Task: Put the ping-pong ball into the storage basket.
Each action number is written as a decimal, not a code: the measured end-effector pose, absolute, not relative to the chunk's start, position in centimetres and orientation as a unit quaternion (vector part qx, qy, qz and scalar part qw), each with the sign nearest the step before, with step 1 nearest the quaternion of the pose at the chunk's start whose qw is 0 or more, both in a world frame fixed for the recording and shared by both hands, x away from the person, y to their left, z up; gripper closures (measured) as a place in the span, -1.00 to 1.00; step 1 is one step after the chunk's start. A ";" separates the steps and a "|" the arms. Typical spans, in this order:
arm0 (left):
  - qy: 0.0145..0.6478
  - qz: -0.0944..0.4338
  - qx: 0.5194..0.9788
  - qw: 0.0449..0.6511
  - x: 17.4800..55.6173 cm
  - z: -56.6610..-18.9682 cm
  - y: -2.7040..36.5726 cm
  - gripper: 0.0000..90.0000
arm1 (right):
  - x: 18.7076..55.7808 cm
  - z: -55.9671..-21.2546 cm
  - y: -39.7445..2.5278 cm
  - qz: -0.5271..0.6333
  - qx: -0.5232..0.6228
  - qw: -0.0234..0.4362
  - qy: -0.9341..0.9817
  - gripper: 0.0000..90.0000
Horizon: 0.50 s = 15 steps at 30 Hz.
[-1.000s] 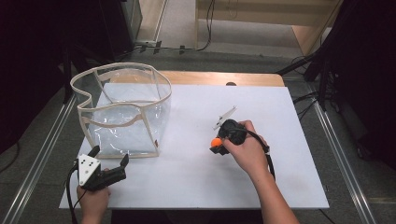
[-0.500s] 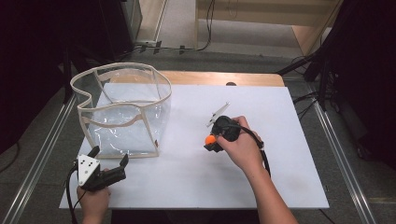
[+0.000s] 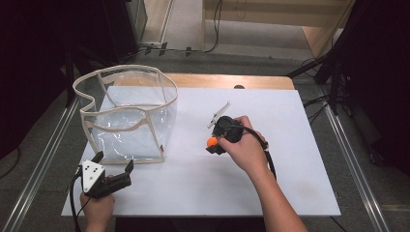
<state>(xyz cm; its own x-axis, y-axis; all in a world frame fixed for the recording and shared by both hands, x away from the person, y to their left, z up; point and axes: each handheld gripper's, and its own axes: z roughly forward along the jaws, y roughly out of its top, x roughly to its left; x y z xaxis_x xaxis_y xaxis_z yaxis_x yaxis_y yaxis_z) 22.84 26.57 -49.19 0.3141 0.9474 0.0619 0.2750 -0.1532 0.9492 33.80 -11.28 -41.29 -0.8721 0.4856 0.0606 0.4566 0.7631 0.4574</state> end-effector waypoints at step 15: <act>0.459 0.366 0.667 0.460 22.8 -49.2 26.5 -1.00 | 34.2 -40.6 -10.2 0.237 0.238 0.032 0.941 0.06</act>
